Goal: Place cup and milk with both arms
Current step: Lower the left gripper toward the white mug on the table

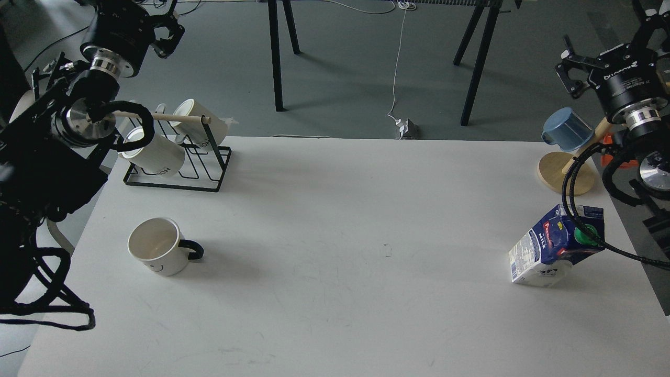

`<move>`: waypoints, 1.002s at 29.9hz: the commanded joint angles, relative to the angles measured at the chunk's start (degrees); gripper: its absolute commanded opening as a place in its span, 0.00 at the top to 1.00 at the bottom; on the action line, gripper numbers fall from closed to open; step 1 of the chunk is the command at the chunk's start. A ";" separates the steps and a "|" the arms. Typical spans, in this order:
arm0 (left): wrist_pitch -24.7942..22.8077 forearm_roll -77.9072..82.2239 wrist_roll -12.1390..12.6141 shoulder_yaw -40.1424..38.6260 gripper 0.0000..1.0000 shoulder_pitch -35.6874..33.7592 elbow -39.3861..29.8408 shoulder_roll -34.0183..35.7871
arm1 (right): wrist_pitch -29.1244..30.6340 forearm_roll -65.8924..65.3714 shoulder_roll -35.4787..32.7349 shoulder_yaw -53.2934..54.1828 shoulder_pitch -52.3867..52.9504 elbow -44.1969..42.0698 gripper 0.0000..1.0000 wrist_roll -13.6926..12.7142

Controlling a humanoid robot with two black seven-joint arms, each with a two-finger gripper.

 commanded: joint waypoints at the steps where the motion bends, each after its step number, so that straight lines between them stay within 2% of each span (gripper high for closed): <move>1: -0.19 0.00 -0.19 -0.46 0.00 0.29 -0.09 0.56 | 0.00 0.04 -1.28 0.00 -0.58 0.86 0.00 0.22; 8: -0.19 0.00 0.69 -0.37 0.00 0.46 -0.70 3.28 | 0.00 0.04 -4.36 0.17 -2.34 2.80 0.00 0.40; 11: -0.19 0.43 -0.36 0.16 0.00 2.12 -4.38 5.65 | 0.00 0.04 -4.63 0.09 -2.60 2.89 0.00 0.40; 15: -0.19 1.57 -4.49 0.77 0.00 5.81 -14.12 13.64 | 0.00 -0.04 -3.93 0.09 -2.34 2.80 0.00 0.40; 16: -0.19 2.97 -4.67 0.95 0.00 6.87 -17.02 15.66 | 0.00 -0.04 -3.84 0.09 -2.25 2.80 0.00 0.40; 21: -0.19 17.63 -4.76 0.95 0.00 14.16 -35.73 29.10 | 0.00 -0.13 -3.58 0.00 -1.29 2.36 0.00 0.31; 24: -0.19 25.02 -4.76 0.95 0.00 18.03 -44.88 34.39 | 0.00 -0.22 -3.57 -0.09 -0.58 2.10 0.00 0.40; 27: -0.19 31.70 -4.33 1.21 0.00 20.49 -50.52 37.73 | 0.00 -0.31 -3.49 -0.70 -0.23 1.92 0.00 0.40; 30: -0.19 38.82 -3.80 2.96 0.00 21.82 -53.08 39.93 | 0.00 -0.31 -3.05 -2.37 1.00 1.92 0.00 0.40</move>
